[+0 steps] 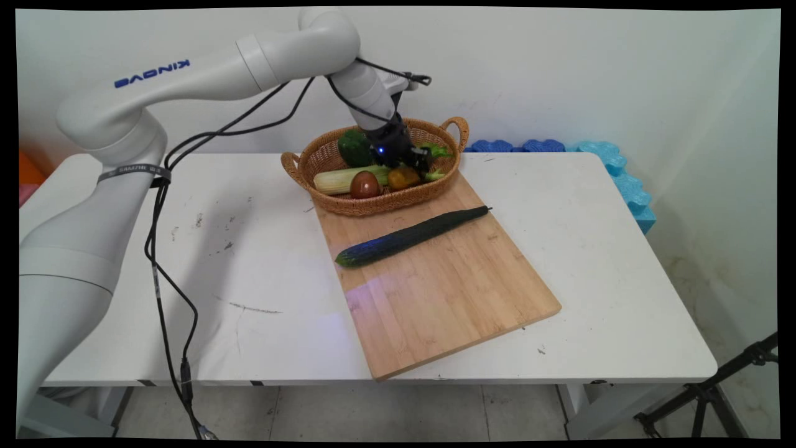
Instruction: Place the picked object on the cutting board
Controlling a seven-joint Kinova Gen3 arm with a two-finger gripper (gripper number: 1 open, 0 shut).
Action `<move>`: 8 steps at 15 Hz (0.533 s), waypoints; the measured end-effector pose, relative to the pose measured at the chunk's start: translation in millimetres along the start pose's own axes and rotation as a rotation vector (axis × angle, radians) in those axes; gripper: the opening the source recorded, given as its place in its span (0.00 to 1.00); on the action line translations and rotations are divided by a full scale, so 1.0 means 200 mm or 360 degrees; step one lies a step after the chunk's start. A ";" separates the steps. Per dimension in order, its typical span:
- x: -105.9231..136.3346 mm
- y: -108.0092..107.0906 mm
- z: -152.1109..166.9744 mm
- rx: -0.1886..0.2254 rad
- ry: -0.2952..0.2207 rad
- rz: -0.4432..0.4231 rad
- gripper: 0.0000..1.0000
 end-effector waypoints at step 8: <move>0.05 0.07 -0.29 -0.0031 0.0080 0.0221 0.00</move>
